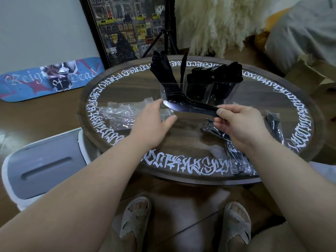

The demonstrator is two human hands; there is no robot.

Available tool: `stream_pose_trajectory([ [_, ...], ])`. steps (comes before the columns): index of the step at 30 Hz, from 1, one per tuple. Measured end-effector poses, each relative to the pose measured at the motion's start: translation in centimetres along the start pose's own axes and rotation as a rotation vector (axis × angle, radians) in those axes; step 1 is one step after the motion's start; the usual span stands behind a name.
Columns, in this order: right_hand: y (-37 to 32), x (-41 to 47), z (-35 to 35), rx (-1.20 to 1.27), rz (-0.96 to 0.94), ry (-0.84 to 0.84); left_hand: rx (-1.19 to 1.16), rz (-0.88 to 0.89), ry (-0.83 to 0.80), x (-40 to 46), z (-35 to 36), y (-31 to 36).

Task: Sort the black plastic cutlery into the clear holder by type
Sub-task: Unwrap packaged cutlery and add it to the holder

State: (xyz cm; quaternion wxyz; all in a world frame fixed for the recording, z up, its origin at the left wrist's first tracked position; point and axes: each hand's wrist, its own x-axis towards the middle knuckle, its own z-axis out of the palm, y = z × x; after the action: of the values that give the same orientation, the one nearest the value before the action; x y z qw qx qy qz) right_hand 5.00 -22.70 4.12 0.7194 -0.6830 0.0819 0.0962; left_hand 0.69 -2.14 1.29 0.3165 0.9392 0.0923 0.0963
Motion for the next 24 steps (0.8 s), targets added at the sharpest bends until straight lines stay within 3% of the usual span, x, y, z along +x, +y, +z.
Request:
stream_pose_trajectory([
  [5, -0.3, -0.6, 0.1, 0.041, 0.147, -0.096, -0.512, -0.211, -0.037, -0.2, 0.4, 2.1],
  [12, 0.0, -1.1, -0.2, -0.301, 0.201, -0.392, -0.677, -0.273, 0.053, 0.1, 0.2, 3.3],
  [19, 0.6, -0.8, 0.3, -0.763, -0.079, -0.399, -0.584, -0.122, -0.010, 0.1, 0.2, 4.4],
  [24, -0.3, -0.7, 1.5, -0.579, -0.433, -0.245, -0.517, 0.041, -0.071, -0.4, 0.7, 5.1],
])
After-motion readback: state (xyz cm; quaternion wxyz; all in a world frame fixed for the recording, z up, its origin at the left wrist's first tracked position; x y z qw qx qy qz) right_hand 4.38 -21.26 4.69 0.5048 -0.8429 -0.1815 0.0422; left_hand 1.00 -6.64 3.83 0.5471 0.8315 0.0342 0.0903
